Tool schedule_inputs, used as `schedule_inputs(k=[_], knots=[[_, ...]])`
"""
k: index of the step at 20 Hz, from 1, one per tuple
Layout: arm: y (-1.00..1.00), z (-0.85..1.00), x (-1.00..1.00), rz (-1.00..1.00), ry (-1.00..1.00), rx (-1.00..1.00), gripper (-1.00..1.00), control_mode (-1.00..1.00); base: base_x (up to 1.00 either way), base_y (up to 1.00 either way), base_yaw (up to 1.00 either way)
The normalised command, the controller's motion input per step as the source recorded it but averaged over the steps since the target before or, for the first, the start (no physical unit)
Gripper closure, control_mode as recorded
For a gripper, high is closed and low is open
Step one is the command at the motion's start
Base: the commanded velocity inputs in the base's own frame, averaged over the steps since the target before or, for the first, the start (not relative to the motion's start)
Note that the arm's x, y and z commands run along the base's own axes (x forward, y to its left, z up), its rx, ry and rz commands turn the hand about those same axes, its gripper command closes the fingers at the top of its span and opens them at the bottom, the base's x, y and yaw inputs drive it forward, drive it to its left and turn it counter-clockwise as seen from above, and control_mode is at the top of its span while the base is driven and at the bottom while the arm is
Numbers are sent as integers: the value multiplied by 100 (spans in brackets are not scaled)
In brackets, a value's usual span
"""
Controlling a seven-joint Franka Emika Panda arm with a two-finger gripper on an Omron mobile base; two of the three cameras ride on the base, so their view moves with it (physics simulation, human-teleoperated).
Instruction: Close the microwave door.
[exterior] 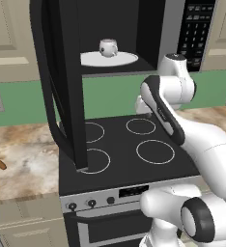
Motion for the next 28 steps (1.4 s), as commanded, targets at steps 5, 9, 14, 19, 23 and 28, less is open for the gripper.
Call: schedule_inputs(k=[5, 9, 14, 19, 23, 28], knots=[[5, -1, -64, 0, -5, 0, -100, -100, 0, 0, 0], [59, 20, -100, 0, -37, -15, -100, -100, 0, 0, 0], [65, 92, -100, 0, -61, -20, -100, -100, 0, 0, 0], [40, 94, -100, 0, -58, -15, -100, -100, 0, 0, 0], [0, 67, -100, 0, -51, -2, -100, -100, 0, 0, 0], [46, 61, -100, 0, -45, -18, -100, -100, 0, 0, 0]])
